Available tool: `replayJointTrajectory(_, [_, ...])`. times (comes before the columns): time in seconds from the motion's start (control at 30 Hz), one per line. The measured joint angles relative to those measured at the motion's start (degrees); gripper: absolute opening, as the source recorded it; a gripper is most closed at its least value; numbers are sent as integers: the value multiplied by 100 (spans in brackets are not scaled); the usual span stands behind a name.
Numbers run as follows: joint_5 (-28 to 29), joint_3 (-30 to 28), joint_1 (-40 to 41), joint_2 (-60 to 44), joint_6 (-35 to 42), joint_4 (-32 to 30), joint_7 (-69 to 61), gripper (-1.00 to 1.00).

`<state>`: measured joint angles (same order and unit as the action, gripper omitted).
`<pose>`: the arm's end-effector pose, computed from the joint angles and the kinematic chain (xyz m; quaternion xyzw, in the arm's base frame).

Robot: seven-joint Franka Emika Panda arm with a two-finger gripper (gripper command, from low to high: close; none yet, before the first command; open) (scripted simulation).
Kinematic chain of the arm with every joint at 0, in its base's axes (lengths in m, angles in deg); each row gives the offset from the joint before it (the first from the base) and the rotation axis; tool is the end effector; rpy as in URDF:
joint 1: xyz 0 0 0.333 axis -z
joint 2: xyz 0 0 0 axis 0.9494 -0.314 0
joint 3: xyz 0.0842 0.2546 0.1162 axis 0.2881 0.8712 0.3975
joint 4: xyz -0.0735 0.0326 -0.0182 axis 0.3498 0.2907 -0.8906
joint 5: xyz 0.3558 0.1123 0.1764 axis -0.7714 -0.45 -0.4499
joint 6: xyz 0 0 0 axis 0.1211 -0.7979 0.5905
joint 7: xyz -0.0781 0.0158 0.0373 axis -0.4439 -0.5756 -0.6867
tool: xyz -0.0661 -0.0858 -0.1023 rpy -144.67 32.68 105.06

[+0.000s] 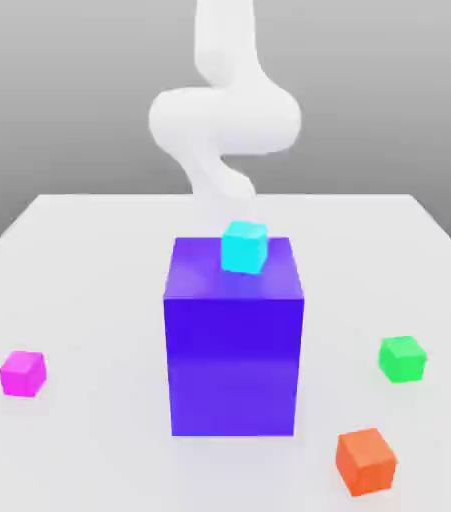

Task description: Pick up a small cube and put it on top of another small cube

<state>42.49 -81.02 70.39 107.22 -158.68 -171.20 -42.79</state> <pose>0.4441 -0.0335 0.6141 -0.8634 0.3603 -0.3177 0.1540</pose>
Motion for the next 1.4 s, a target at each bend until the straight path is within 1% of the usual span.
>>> replayJointTrajectory(0.23, [-629,-1377,-295,-1471,-695,-539,-1500,0])
replayJointTrajectory(0.43, [-1293,-2341,-345,-2735,-1264,-986,-2856,0])
replayJointTrajectory(0.57, [-1724,-2801,-190,-3582,-1639,-1283,-3749,0])
replayJointTrajectory(0.67, [-1926,-2970,184,-4177,-1944,-1513,-4334,0])
replayJointTrajectory(0.73, [-1916,-3062,407,-4528,-2171,-1677,-4620,0])
replayJointTrajectory(0.8, [-1759,-3218,562,-4840,-2417,-1851,-4801,0])
replayJointTrajectory(0.87, [-1828,-3206,712,-5099,-2612,-1901,-5004,0])
replayJointTrajectory(0.93, [-2108,-2991,907,-5332,-2765,-1858,-5255,0])
replayJointTrajectory(1.03, [-2635,-2556,1243,-5677,-2970,-1752,-5669,0])
replayJointTrajectory(1.2, [-3454,-1620,2009,-6230,-3326,-1568,-6295,0])
replayJointTrajectory(1.23, [-3552,-1479,2129,-6304,-3374,-1544,-6373,-100])
replayJointTrajectory(1.4, [-3549,-1480,2129,-6303,-3359,-1544,-6369,-100])
